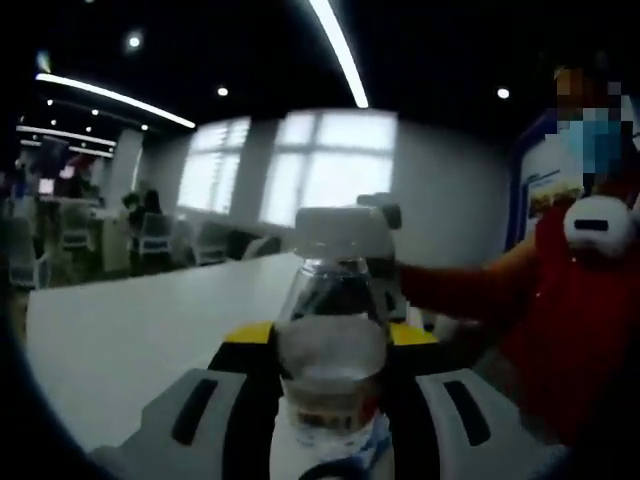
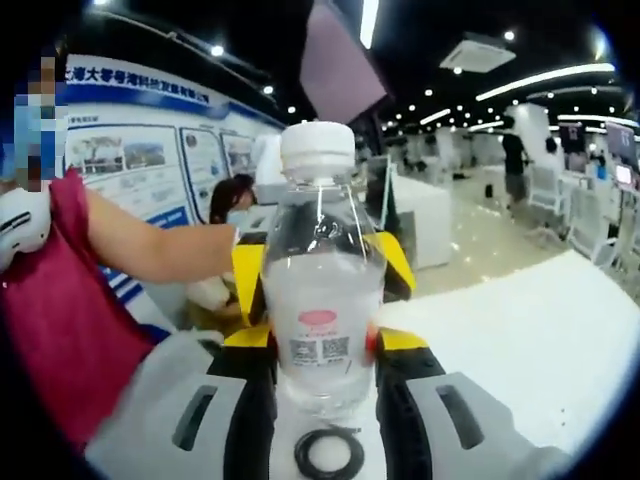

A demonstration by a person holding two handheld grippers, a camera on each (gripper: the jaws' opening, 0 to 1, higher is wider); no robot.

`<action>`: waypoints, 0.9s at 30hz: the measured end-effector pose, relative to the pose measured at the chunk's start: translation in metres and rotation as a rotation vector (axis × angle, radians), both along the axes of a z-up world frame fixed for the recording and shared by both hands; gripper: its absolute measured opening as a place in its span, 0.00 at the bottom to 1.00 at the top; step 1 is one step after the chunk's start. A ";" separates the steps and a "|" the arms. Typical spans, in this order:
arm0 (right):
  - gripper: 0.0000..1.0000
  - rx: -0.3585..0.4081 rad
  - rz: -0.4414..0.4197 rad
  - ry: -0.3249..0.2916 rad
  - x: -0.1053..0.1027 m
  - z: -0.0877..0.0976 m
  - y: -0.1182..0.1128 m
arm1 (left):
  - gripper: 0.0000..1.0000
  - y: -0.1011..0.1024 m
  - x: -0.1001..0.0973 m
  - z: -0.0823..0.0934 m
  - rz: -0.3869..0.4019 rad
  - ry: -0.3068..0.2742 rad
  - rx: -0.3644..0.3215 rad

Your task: Arrange the tabletop items into an orderly group along one side of the table until the central work area is clear of visible clutter.

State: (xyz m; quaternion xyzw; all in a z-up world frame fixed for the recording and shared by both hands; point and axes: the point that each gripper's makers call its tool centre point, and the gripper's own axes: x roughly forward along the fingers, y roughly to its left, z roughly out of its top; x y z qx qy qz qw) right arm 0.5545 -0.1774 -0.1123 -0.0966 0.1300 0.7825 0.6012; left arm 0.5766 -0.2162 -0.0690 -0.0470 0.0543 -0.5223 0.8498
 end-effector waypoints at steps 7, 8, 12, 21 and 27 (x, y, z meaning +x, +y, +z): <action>0.36 0.031 -0.037 -0.101 0.013 -0.032 0.007 | 0.38 0.006 0.008 -0.036 -0.020 -0.023 0.135; 0.36 0.029 -0.039 -0.107 0.014 -0.037 0.008 | 0.38 0.006 0.010 -0.040 -0.018 -0.023 0.145; 0.35 0.013 -0.050 -0.133 0.022 -0.061 0.010 | 0.38 0.010 0.016 -0.066 -0.017 -0.011 0.191; 0.35 -0.026 -0.099 -0.140 0.045 -0.113 0.020 | 0.38 0.026 0.038 -0.125 -0.004 0.057 0.286; 0.35 -0.023 -0.122 -0.111 0.053 -0.146 0.025 | 0.38 0.032 0.045 -0.155 -0.008 0.108 0.338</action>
